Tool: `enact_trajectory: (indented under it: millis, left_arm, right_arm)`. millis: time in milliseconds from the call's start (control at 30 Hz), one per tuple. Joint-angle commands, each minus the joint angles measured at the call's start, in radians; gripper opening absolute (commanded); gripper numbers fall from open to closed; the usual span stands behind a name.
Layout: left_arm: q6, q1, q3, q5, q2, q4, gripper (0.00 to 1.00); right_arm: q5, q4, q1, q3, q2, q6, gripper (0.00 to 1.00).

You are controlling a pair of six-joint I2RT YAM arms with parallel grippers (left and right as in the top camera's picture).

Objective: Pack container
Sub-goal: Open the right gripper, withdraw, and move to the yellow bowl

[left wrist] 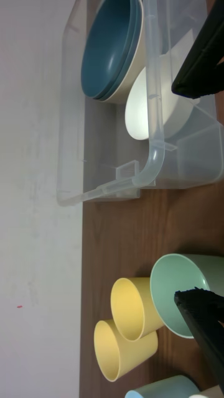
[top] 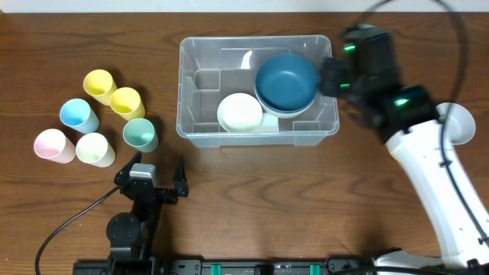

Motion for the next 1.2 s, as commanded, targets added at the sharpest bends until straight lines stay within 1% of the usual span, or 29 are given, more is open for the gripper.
enact_trajectory:
  millis: [0,67,100,300,367,400,567,667,767,933,1033,1167]
  left_arm:
    - [0.017,0.004,-0.018,0.014,-0.005,-0.033,0.98]
    - [0.017,0.004,-0.018,0.014,-0.005,-0.033,0.98]
    - [0.017,0.004,-0.018,0.014,-0.005,-0.033,0.98]
    - [0.017,0.004,-0.018,0.014,-0.005,-0.033,0.98]
    - [0.017,0.004,-0.018,0.014,-0.005,-0.033,0.98]
    - [0.017,0.004,-0.018,0.014,-0.005,-0.033,0.98]
    - [0.017,0.004,-0.018,0.014,-0.005,-0.033,0.98]
    - [0.017,0.004,-0.018,0.014,-0.005,-0.033,0.98]
    - [0.017,0.004,-0.018,0.014,-0.005,-0.033,0.98]
    - [0.017,0.004,-0.018,0.014,-0.005,-0.033,0.98]
    - [0.017,0.004,-0.018,0.014,-0.005,-0.033,0.98]
    - [0.017,0.004,-0.018,0.014,-0.005,-0.033,0.98]
  right_arm:
    - [0.028,-0.079,-0.151,-0.010,0.017,0.130,0.64]
    - [0.028,-0.126,-0.236,-0.019,0.017,0.160,0.77]
    - [0.028,-0.144,-0.274,-0.025,0.017,0.170,0.79]
    - [0.029,-0.216,-0.451,-0.105,0.017,0.243,0.81]
    - [0.029,-0.215,-0.496,-0.161,0.017,0.264,0.80]
    - [0.029,-0.206,-0.514,-0.193,0.017,0.272,0.78]
    - [0.014,-0.100,-0.583,-0.370,0.017,0.271,0.72]
    - [0.011,-0.040,-0.603,-0.442,0.017,0.271,0.71]
    - [0.012,-0.010,-0.610,-0.480,0.017,0.271,0.70]
    - [0.023,0.003,-0.618,-0.505,0.017,0.271,0.66]
    - [0.039,0.023,-0.621,-0.522,0.017,0.271,0.64]
    - [0.039,0.097,-0.635,-0.572,0.017,0.271,0.63]
